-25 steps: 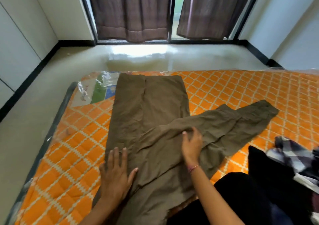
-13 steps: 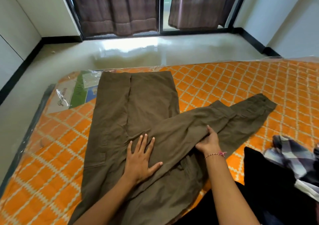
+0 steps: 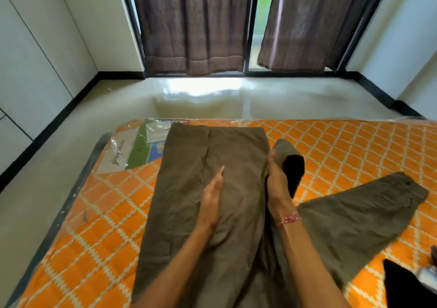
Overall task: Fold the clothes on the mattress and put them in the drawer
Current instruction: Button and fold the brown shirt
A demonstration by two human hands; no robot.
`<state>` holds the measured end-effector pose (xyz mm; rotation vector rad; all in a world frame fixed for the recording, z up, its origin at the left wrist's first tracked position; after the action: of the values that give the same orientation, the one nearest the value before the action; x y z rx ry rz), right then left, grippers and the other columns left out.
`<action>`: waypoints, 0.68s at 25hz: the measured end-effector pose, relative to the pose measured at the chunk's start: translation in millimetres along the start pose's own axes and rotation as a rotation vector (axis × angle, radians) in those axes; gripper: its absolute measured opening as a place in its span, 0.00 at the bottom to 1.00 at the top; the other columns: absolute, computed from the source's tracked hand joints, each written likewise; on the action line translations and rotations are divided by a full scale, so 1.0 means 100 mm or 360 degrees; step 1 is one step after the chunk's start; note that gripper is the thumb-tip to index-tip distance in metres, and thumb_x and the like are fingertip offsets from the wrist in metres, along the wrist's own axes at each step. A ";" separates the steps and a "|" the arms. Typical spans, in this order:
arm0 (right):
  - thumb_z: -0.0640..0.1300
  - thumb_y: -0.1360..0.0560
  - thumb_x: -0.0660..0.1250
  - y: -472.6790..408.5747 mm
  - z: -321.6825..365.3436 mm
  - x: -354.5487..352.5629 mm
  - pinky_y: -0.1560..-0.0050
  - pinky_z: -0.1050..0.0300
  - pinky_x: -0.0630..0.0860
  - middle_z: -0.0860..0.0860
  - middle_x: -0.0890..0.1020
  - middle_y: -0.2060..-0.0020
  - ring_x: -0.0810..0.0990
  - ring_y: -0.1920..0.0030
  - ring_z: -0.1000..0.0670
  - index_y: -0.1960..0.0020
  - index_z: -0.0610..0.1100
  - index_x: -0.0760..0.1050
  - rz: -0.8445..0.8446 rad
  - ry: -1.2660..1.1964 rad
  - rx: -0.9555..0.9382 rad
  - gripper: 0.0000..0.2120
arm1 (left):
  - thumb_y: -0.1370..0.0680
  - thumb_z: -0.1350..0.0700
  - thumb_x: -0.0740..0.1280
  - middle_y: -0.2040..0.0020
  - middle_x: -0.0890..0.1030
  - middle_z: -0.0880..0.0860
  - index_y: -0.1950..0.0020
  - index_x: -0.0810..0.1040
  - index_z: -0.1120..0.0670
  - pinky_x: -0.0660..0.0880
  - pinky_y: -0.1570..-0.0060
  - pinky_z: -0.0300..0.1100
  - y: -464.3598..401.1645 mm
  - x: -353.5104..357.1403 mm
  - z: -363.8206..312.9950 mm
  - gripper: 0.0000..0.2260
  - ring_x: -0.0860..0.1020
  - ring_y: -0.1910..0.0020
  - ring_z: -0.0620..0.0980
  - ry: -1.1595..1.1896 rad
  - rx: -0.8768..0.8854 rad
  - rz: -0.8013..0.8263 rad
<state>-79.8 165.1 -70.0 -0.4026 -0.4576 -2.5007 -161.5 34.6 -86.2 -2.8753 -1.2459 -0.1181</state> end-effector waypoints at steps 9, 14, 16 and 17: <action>0.70 0.24 0.44 -1.07 -0.64 1.70 0.33 0.30 0.31 0.39 0.38 0.24 0.30 0.26 0.41 0.22 0.40 0.46 0.0200 0.2573 0.0061 0.42 | 0.18 0.43 0.49 0.45 0.82 0.54 0.34 0.71 0.57 0.79 0.54 0.42 -1.02 -0.70 0.48 0.23 0.80 0.43 0.53 0.1258 -0.0808 -0.0007; 0.68 0.23 0.45 -1.19 -1.61 1.36 0.33 0.30 0.32 0.44 0.31 0.25 0.29 0.26 0.43 0.23 0.53 0.35 0.0434 0.2687 0.0313 0.36 | 0.16 0.52 0.52 0.35 0.74 0.65 0.30 0.69 0.63 0.75 0.48 0.49 -0.90 -0.90 1.10 0.20 0.76 0.41 0.60 0.1003 -0.1200 -0.0083; 0.66 0.22 0.45 -1.18 -1.62 1.34 0.32 0.32 0.32 0.45 0.32 0.25 0.30 0.26 0.43 0.23 0.54 0.35 0.0417 0.2647 0.0245 0.34 | 0.16 0.56 0.52 0.34 0.73 0.66 0.30 0.69 0.63 0.78 0.57 0.48 -0.93 -0.92 1.09 0.18 0.79 0.51 0.58 0.0923 -0.1150 -0.0130; 0.65 0.21 0.44 -1.12 -1.59 1.36 0.32 0.32 0.32 0.45 0.32 0.25 0.30 0.25 0.44 0.23 0.54 0.36 0.0428 0.2612 0.0209 0.33 | 0.16 0.57 0.53 0.35 0.74 0.66 0.31 0.69 0.63 0.78 0.57 0.48 -0.91 -0.93 1.06 0.17 0.79 0.54 0.56 0.0882 -0.1138 -0.0156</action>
<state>-282.0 125.1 -187.6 1.4320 0.1319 -1.7260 -284.1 32.9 -200.8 -2.9003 -1.4084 -1.5178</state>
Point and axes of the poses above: each hand's wrist, its own y-axis away from the middle knuckle, its own x-axis out of the palm, z = x × y, the point moved 10 cm from there along -y, towards the middle knuckle
